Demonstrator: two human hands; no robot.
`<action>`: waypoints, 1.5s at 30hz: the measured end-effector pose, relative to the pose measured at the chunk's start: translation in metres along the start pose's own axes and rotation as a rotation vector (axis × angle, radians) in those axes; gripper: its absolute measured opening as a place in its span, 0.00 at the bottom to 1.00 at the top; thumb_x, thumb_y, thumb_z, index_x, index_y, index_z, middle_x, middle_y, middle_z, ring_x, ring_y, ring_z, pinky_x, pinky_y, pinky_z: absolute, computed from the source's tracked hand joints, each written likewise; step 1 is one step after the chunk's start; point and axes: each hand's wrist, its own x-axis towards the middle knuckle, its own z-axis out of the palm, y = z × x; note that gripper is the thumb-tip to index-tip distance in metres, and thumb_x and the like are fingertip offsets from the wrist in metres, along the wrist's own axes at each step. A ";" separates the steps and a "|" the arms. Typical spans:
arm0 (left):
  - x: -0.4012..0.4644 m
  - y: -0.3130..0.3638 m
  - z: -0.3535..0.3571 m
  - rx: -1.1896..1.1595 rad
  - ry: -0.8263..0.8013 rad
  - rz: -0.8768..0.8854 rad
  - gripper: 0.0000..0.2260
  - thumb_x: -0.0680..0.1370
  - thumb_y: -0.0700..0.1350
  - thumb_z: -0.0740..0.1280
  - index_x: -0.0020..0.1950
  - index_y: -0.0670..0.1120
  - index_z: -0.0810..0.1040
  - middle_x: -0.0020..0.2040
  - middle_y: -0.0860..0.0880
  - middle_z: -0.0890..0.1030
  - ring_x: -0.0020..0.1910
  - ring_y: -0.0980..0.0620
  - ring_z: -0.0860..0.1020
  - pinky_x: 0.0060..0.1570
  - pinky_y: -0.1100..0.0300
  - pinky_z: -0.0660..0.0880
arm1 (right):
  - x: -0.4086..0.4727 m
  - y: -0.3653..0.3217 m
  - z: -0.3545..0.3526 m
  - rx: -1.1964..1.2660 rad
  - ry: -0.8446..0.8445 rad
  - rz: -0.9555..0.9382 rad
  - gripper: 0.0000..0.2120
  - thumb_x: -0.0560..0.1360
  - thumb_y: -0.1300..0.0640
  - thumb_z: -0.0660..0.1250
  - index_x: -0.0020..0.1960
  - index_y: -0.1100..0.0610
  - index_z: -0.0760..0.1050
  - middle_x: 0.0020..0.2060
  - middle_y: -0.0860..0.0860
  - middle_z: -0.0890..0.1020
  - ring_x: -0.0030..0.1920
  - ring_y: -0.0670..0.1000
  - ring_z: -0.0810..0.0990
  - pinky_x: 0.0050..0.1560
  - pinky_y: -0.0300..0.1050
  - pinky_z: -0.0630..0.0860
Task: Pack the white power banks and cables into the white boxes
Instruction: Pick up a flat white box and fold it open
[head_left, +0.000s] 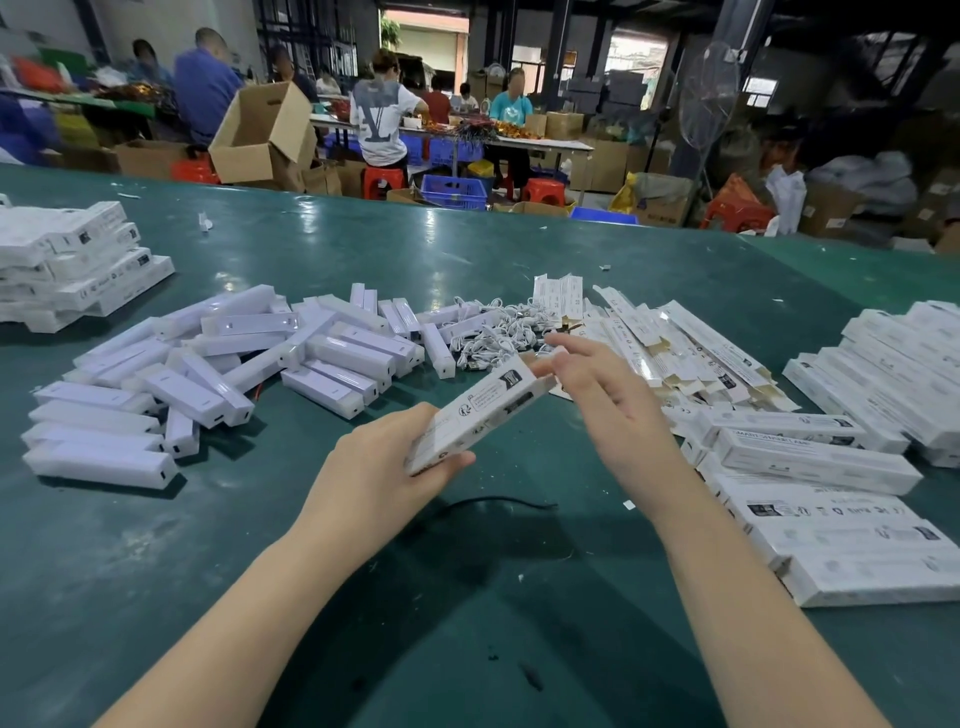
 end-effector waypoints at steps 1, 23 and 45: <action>0.000 0.000 -0.001 -0.002 0.005 0.007 0.17 0.71 0.63 0.64 0.36 0.52 0.64 0.32 0.55 0.70 0.34 0.56 0.69 0.30 0.60 0.65 | 0.000 -0.002 0.000 0.012 -0.044 0.025 0.14 0.75 0.40 0.57 0.43 0.32 0.81 0.60 0.37 0.78 0.66 0.37 0.69 0.63 0.37 0.66; 0.005 0.004 -0.014 0.077 0.216 -0.300 0.17 0.74 0.63 0.64 0.35 0.56 0.62 0.33 0.56 0.70 0.31 0.59 0.68 0.28 0.59 0.60 | 0.048 0.020 0.027 0.542 -0.091 0.317 0.22 0.83 0.50 0.56 0.43 0.53 0.87 0.47 0.54 0.87 0.47 0.49 0.85 0.48 0.42 0.80; 0.006 0.007 -0.014 -0.188 0.088 -0.377 0.13 0.75 0.59 0.65 0.42 0.50 0.72 0.33 0.52 0.76 0.33 0.50 0.76 0.31 0.57 0.71 | 0.041 0.054 0.037 -1.027 -0.171 -0.001 0.13 0.79 0.53 0.60 0.60 0.46 0.80 0.52 0.45 0.82 0.56 0.51 0.76 0.54 0.44 0.72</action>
